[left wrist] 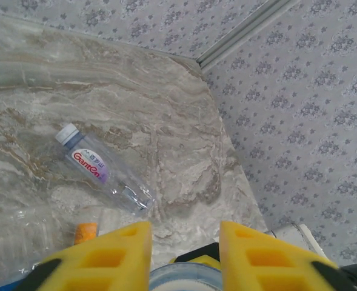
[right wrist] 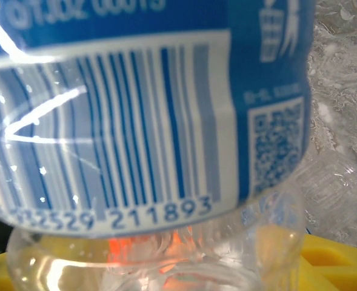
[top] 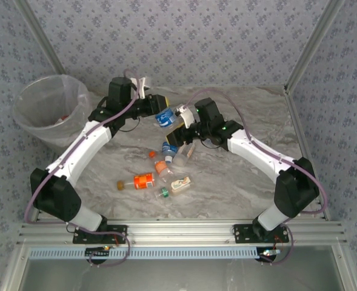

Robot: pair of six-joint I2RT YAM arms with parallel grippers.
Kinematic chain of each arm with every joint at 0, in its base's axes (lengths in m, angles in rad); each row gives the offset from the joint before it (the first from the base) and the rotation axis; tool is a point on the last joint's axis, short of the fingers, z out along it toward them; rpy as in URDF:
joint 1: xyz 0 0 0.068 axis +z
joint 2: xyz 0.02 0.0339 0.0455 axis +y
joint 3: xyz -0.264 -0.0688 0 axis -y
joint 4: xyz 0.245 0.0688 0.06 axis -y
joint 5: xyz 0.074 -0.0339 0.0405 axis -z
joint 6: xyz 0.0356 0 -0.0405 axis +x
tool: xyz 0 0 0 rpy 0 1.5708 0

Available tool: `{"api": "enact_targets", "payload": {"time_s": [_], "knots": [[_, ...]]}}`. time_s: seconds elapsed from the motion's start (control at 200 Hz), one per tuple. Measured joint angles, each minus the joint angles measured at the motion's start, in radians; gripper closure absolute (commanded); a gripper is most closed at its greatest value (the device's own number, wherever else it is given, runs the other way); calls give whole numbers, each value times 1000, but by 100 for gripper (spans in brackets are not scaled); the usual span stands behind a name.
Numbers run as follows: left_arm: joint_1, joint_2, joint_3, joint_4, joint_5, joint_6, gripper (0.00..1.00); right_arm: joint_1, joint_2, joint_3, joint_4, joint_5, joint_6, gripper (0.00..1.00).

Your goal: Put the plastic bottles in the bin

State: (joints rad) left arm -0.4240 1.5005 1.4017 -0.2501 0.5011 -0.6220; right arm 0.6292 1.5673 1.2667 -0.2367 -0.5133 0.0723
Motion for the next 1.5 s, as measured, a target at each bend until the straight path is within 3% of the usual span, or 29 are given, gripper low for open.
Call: {"api": "enact_targets", "payload": {"time_s": [0.125, 0.345, 0.41, 0.725, 0.939, 1.119, 1.334, 1.499], "knots": [[-1, 0, 2, 2, -3, -3, 100, 0, 0, 0, 2, 0, 0, 67], [-2, -1, 3, -8, -22, 3, 100, -1, 0, 0, 2, 2, 5, 26], [-3, -6, 2, -16, -43, 13, 100, -3, -5, -2, 7, 21, 8, 0], [53, -96, -45, -31, -129, 31, 100, -80, -251, -199, 140, 253, 53, 0], [102, -145, -70, -49, -166, 37, 100, -251, -367, -376, 275, 423, 214, 0], [140, -202, -106, -90, -208, 49, 100, -289, -463, -496, 275, 586, 335, 0], [163, -292, -102, -142, -332, 103, 100, -409, -573, -518, 261, 612, 401, 0], [169, -336, -57, -176, -491, 157, 100, -444, -599, -544, 259, 595, 427, 0]]}}
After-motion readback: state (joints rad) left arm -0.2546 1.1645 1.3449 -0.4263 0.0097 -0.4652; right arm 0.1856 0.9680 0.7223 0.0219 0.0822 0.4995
